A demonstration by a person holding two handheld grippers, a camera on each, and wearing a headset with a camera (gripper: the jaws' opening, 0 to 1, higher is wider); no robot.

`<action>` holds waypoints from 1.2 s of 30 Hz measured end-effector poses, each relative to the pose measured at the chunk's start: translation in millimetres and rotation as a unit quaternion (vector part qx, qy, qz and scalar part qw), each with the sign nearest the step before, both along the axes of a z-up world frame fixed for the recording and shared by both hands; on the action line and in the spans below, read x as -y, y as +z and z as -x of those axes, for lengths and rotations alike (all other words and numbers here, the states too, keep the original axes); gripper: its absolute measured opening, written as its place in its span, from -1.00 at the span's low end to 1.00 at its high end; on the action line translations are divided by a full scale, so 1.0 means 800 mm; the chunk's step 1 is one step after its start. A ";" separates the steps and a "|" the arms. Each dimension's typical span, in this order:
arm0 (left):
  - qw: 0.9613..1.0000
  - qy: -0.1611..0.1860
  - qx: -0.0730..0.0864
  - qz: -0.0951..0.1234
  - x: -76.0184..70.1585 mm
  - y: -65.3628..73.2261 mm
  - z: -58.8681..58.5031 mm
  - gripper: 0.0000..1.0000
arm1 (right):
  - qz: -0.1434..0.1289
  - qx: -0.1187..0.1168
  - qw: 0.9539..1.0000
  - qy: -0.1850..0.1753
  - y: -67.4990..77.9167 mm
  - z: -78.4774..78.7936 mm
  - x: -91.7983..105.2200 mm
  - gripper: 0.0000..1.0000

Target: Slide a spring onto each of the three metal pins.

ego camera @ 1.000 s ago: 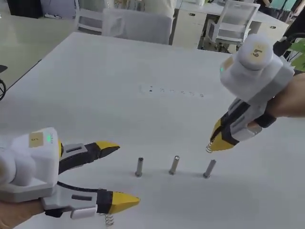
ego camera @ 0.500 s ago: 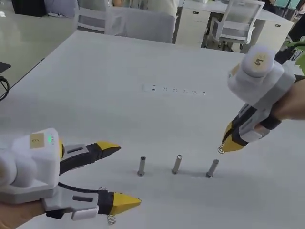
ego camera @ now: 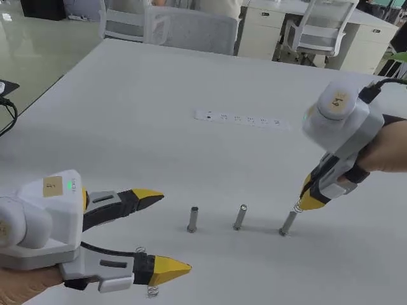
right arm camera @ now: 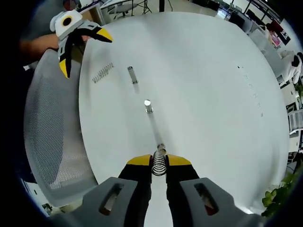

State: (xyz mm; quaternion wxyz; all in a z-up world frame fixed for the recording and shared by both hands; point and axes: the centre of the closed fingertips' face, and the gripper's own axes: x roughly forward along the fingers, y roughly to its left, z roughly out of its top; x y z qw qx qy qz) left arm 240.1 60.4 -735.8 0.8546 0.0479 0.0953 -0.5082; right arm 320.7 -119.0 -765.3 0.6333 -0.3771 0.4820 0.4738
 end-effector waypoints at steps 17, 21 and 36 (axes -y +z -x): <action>1.000 -0.001 0.000 -0.004 -0.001 0.005 0.000 0.31 | 0.001 -0.002 1.000 -0.005 -0.012 -0.006 -0.001 -0.84; 1.000 -0.001 -0.001 -0.004 -0.002 0.004 0.000 0.30 | 0.008 -0.006 1.000 -0.004 -0.015 -0.007 0.000 -0.84; 1.000 -0.002 -0.002 -0.003 -0.001 0.003 -0.001 0.28 | 0.012 -0.014 1.000 -0.005 -0.030 -0.006 0.001 -0.83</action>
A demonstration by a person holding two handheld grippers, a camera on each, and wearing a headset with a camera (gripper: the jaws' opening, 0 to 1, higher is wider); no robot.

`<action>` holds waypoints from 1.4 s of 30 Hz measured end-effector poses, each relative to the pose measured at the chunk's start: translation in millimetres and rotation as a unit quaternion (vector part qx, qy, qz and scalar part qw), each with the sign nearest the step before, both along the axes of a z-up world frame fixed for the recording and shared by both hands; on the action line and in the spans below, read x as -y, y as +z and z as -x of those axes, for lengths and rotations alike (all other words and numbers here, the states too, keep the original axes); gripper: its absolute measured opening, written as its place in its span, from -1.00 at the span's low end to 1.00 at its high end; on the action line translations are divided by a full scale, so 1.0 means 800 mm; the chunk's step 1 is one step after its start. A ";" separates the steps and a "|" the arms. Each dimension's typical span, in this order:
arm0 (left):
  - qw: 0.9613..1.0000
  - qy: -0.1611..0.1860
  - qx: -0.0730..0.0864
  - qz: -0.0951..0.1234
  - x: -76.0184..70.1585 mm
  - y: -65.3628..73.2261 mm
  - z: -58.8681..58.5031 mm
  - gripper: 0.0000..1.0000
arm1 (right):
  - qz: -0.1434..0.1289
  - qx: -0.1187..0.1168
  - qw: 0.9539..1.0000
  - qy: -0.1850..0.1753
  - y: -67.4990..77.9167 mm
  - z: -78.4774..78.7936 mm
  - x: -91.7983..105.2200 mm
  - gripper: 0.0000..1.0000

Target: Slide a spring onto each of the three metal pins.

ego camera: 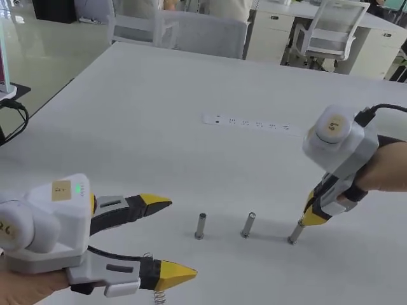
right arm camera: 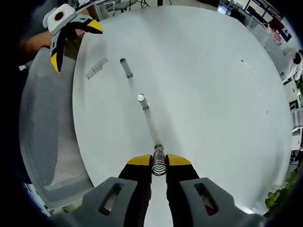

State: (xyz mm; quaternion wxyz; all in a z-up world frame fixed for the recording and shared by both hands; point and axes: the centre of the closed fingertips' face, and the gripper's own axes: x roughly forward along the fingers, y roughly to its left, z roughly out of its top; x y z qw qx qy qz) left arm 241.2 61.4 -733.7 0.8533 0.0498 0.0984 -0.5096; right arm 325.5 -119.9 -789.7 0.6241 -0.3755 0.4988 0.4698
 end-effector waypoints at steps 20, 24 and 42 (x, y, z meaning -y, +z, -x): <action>1.000 -0.001 -0.002 -0.001 0.000 -0.002 0.000 0.27 | 0.010 -0.003 1.000 0.001 -0.043 -0.002 0.001 -0.83; 1.000 -0.001 -0.001 0.000 0.000 -0.001 0.001 0.26 | 0.011 -0.002 1.000 0.000 -0.049 -0.003 0.000 -0.83; 1.000 0.001 -0.003 -0.002 -0.008 -0.001 0.005 0.25 | 0.010 0.006 1.000 -0.005 -0.060 -0.004 -0.002 -0.82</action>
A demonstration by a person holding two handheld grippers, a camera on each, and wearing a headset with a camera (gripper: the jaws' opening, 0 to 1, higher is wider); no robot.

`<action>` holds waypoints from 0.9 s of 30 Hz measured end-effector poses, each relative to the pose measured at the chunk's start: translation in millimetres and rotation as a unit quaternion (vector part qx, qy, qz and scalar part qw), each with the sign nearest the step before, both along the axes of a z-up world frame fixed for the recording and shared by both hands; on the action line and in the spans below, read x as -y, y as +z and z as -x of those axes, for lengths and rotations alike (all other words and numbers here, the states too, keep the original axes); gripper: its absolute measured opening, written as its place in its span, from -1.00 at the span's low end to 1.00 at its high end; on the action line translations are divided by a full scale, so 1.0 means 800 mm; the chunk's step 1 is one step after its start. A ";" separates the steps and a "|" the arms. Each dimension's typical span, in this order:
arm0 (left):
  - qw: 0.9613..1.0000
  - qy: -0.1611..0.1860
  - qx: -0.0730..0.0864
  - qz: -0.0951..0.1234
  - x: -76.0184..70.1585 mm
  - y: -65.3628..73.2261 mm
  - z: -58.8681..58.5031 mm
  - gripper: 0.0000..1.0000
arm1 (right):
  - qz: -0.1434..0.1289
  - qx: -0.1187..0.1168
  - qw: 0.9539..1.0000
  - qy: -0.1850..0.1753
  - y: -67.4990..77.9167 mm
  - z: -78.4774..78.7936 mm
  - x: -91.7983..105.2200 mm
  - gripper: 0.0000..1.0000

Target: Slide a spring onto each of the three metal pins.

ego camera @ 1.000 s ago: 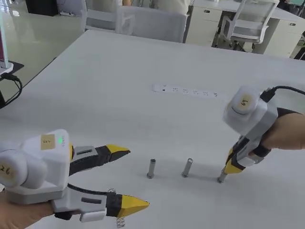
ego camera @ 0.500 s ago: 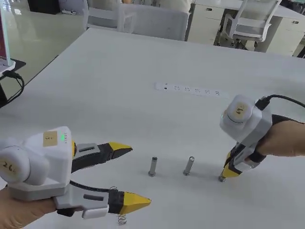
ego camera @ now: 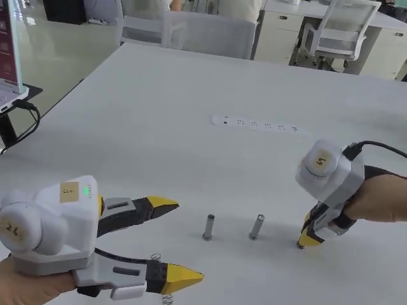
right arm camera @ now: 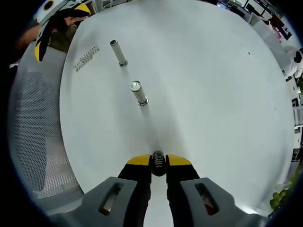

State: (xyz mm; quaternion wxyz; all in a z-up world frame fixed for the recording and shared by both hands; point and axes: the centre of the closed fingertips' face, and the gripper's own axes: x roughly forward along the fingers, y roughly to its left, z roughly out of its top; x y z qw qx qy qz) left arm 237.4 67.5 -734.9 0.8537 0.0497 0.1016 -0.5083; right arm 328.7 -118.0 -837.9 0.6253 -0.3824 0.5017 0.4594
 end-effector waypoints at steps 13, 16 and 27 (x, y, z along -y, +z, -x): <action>1.000 0.000 -0.002 0.001 -0.002 -0.003 -0.002 0.25 | -0.005 0.008 1.000 0.004 -0.003 0.002 0.003 -0.68; 1.000 -0.001 -0.001 0.000 -0.002 -0.003 -0.002 0.25 | -0.009 0.015 1.000 0.006 0.000 0.001 0.002 -0.63; 1.000 -0.003 -0.001 0.001 0.004 -0.002 0.000 0.25 | -0.029 0.022 0.999 -0.010 0.007 0.000 0.010 -0.52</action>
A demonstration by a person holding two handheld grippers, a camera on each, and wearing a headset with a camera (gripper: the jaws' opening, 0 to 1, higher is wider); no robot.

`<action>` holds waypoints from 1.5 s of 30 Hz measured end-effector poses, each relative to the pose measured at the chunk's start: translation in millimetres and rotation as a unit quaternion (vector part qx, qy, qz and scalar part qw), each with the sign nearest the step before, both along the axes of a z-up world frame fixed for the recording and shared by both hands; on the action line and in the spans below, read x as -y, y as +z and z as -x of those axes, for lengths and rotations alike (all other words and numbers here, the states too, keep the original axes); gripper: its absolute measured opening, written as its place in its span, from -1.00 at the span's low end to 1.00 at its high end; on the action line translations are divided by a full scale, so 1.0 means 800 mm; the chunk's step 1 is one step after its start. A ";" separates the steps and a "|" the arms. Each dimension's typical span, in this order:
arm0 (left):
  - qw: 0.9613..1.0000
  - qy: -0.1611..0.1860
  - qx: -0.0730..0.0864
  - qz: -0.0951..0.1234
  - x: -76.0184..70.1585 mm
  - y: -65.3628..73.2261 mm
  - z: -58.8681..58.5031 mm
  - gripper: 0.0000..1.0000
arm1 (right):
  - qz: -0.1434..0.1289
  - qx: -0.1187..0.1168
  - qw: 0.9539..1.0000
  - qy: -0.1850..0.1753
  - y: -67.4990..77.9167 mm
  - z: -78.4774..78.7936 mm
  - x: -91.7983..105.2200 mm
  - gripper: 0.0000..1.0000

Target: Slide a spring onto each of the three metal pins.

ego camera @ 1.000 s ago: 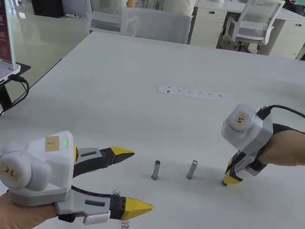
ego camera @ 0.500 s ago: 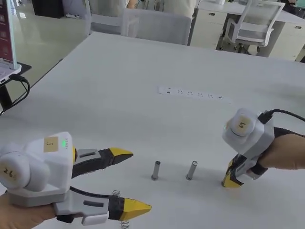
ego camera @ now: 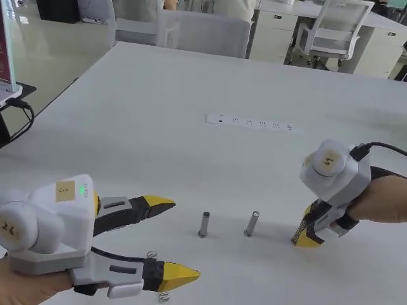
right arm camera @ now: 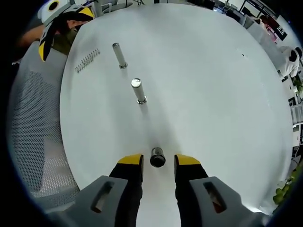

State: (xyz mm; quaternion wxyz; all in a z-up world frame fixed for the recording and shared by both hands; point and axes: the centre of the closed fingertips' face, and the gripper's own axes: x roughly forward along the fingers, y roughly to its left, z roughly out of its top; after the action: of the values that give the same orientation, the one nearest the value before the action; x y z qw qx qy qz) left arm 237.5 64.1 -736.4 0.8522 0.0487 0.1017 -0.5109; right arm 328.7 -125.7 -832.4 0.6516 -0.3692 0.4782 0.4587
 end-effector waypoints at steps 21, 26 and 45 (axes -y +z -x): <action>1.000 -0.004 -0.003 -0.001 0.006 0.000 0.006 0.26 | -0.079 0.036 0.994 -0.067 0.035 0.025 0.025 -0.38; 1.000 -0.005 -0.002 -0.002 0.007 0.000 0.005 0.26 | -0.090 0.039 0.992 -0.077 0.036 0.036 0.029 -0.37; 1.000 -0.004 0.002 -0.003 0.004 0.005 0.006 0.26 | -0.145 0.046 0.984 -0.094 0.050 0.079 0.010 -0.34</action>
State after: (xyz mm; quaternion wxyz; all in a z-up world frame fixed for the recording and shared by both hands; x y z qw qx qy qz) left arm 232.6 61.2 -732.7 0.8504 0.0526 0.1013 -0.5136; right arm 265.7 -133.3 -792.3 0.7599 -0.2447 0.4088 0.4423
